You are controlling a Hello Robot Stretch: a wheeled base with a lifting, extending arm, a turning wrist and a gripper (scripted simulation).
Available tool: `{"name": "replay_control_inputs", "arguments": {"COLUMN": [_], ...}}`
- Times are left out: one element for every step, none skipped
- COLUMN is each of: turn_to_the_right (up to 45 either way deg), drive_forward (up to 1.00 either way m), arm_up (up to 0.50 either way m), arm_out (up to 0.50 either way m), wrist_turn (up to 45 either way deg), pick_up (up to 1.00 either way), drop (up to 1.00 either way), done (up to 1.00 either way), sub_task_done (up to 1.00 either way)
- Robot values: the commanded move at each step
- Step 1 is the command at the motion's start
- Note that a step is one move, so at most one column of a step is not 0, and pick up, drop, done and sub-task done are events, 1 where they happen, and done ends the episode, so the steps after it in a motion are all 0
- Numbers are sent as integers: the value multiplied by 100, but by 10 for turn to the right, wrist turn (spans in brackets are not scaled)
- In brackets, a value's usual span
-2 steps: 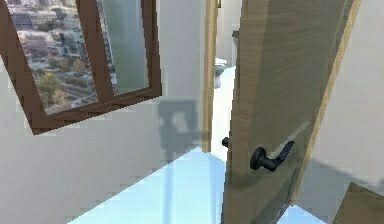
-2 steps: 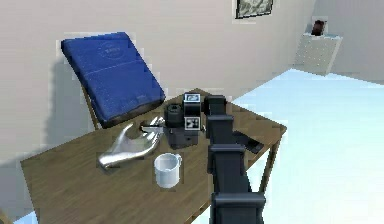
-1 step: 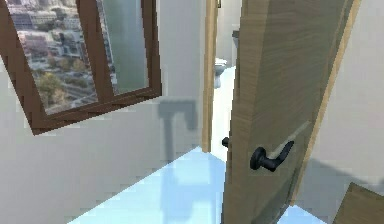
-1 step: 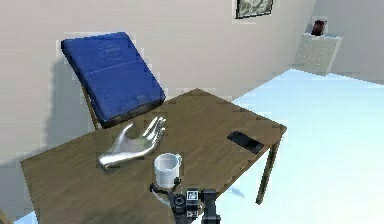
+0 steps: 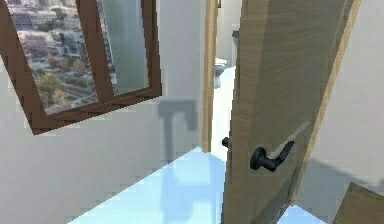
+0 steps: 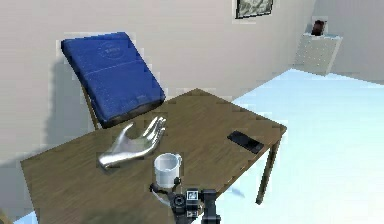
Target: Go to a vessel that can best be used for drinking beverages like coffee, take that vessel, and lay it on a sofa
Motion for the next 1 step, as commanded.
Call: {"name": "replay_control_inputs", "arguments": {"turn_to_the_right": [0], "drive_forward": [0], "arm_up": [10], "arm_out": [0], "wrist_turn": [0], "pick_up": [0], "drop": [0], "done": [0], "sub_task_done": [0]}}
